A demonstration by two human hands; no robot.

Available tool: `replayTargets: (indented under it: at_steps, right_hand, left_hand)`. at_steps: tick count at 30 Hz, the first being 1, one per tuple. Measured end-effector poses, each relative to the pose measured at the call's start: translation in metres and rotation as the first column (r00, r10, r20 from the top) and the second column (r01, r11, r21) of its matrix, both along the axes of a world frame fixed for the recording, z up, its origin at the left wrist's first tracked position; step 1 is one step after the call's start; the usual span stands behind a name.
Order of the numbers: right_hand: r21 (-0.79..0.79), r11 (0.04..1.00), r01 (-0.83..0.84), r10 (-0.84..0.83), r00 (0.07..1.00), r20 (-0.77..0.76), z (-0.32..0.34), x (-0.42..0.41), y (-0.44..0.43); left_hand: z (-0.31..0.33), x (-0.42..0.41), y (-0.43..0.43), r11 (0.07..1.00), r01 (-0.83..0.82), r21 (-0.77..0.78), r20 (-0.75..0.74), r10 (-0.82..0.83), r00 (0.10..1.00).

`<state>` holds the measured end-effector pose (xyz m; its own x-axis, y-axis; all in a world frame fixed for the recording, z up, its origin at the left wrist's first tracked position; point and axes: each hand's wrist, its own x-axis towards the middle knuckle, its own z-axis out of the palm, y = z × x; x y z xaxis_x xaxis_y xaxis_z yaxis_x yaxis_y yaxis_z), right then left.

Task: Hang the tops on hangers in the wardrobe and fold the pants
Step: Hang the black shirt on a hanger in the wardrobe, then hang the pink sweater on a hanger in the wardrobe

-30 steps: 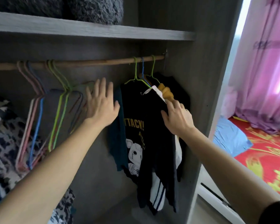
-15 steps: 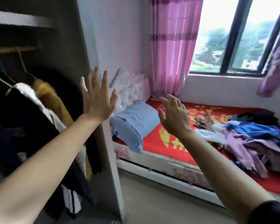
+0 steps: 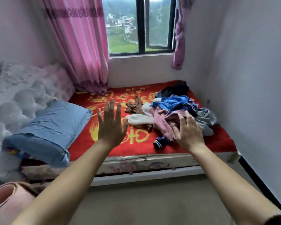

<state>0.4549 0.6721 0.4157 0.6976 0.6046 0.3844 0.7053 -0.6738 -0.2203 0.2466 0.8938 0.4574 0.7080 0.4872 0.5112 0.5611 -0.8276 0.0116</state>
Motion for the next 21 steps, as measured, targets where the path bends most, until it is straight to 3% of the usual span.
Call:
replayTargets:
  at_steps: [7, 17, 21]
  right_hand:
    - [-0.05, 0.995, 0.088, -0.093, 0.988, -0.119, -0.035, 0.076, 0.003]
    - [-0.095, 0.948, 0.304, -0.313, 0.944, -0.1, -0.03, 0.225, 0.042]
    - [-0.111, 0.919, 0.379, -0.393, 0.903, -0.175, -0.05, 0.26, 0.06]
  left_hand:
    - [-0.026, 0.116, 0.035, 0.993, 0.116, -0.037, -0.033, -0.117, 0.993]
    - [-0.04, 0.316, 0.107, 0.939, 0.319, -0.132, -0.005, -0.322, 0.947]
    - [-0.058, 0.376, 0.142, 0.927, 0.324, -0.189, -0.088, -0.344, 0.935]
